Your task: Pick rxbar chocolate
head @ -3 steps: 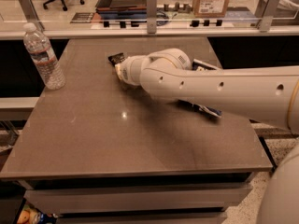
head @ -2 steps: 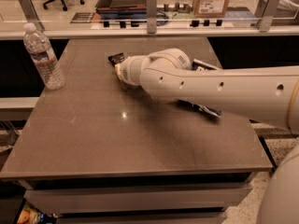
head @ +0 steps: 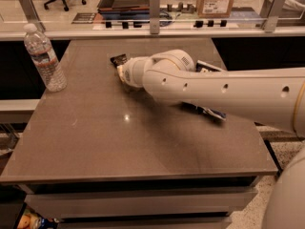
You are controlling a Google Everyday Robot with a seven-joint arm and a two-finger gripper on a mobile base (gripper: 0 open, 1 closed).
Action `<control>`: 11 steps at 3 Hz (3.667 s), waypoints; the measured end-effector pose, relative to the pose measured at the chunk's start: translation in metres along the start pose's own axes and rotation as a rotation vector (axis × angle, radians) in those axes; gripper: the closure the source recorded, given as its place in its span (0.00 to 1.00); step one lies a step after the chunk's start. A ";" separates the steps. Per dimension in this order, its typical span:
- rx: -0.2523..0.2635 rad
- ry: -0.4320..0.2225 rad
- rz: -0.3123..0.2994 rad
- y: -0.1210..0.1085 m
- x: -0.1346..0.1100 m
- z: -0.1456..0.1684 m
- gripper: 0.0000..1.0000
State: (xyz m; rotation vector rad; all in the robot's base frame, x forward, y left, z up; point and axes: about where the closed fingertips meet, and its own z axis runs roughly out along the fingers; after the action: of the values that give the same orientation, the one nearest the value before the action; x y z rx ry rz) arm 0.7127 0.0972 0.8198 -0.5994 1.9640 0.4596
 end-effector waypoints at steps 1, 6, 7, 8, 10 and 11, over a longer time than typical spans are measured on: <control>0.000 0.000 0.000 0.000 0.000 0.000 1.00; 0.000 0.000 -0.001 0.000 0.000 0.000 1.00; 0.000 0.000 -0.001 0.000 0.000 0.000 1.00; 0.000 0.000 -0.001 0.000 0.000 0.000 1.00; 0.000 -0.001 -0.001 0.000 0.000 -0.001 1.00; 0.000 -0.001 -0.001 0.000 -0.001 -0.001 1.00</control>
Offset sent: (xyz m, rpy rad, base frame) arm -0.0065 -0.1305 0.1020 -0.0212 -0.0303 0.2486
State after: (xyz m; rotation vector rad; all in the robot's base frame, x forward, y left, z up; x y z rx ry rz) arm 0.7123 0.0972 0.8205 -0.6002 1.9629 0.4594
